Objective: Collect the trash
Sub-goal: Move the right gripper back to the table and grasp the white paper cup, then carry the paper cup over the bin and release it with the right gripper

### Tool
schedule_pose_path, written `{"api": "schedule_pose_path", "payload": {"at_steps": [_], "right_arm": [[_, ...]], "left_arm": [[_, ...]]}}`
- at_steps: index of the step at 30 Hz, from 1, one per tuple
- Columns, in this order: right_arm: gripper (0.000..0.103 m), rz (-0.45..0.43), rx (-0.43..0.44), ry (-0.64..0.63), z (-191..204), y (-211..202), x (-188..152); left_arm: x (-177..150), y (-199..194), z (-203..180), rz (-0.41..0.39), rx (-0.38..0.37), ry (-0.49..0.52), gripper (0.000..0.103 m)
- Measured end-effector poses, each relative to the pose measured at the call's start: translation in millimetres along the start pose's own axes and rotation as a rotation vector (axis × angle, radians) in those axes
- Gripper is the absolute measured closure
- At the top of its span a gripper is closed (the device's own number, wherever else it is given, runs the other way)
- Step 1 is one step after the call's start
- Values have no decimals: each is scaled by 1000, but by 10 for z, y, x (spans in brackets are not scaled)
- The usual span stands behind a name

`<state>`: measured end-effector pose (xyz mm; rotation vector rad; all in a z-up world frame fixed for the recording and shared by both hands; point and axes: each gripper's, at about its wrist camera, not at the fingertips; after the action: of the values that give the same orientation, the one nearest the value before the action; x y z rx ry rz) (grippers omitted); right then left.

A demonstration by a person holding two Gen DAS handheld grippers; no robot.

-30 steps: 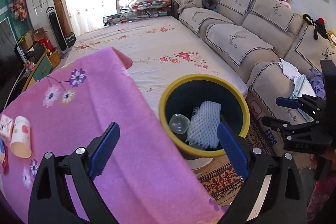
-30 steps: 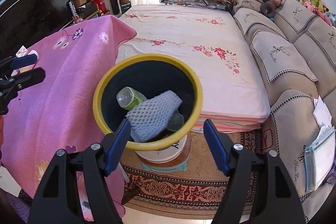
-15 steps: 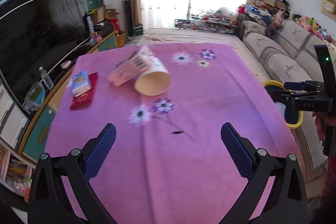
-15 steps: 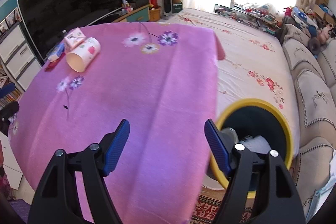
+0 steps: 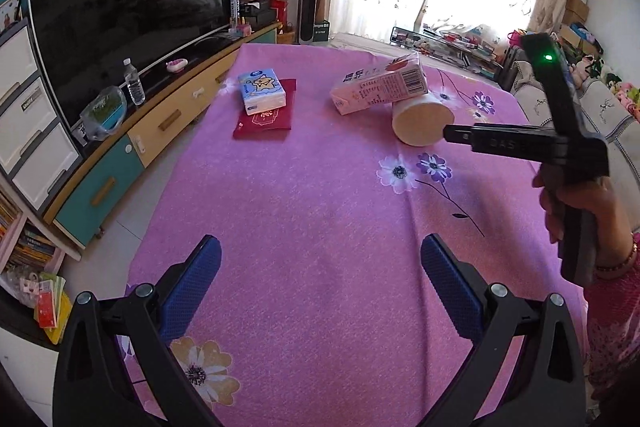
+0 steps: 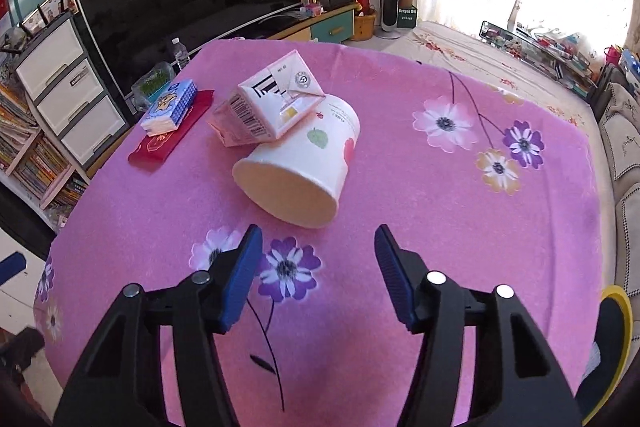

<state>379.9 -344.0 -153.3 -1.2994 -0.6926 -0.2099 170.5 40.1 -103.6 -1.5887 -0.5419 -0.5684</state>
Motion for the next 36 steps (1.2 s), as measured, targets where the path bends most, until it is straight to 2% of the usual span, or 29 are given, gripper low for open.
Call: {"api": "schedule_pose_path", "payload": {"at_steps": [3, 4, 5, 6, 8, 13, 20, 29, 36], "right_arm": [[55, -2, -6, 43, -31, 161, 127], [66, 0, 4, 59, -49, 202, 159], [85, 4, 6, 71, -60, 241, 182], [93, 6, 0, 82, -79, 263, 197], [99, 10, 9, 106, -140, 263, 198], [100, 5, -4, 100, -274, 49, 38], [100, -41, -2, 110, -514, -514, -336], [100, -110, -62, 113, -829, -1250, -839], [100, -145, -147, 189, -1313, -1662, -1153]], "left_arm": [[39, -48, -111, -11, -6, 11, 5], [51, -50, -125, -12, -10, 12, 5], [54, -45, -129, -13, -11, 12, 5], [57, -42, -138, -15, -12, 12, 5], [69, -35, -170, -13, -18, 14, 5], [65, -23, -277, -10, -27, 37, 5], [75, -25, -494, -20, -53, 70, 5], [103, -73, -787, -30, -84, 121, 5], [112, -96, -907, -36, -91, 142, 5]]}}
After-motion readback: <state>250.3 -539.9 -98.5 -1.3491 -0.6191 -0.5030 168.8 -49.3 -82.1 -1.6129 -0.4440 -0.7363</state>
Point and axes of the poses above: each gripper's, at about its wrist camera, not at the fingertips, and y roughly the way its jaws point, z to its left, x to its top, and after that the axes turned 1 degree about z, right-handed
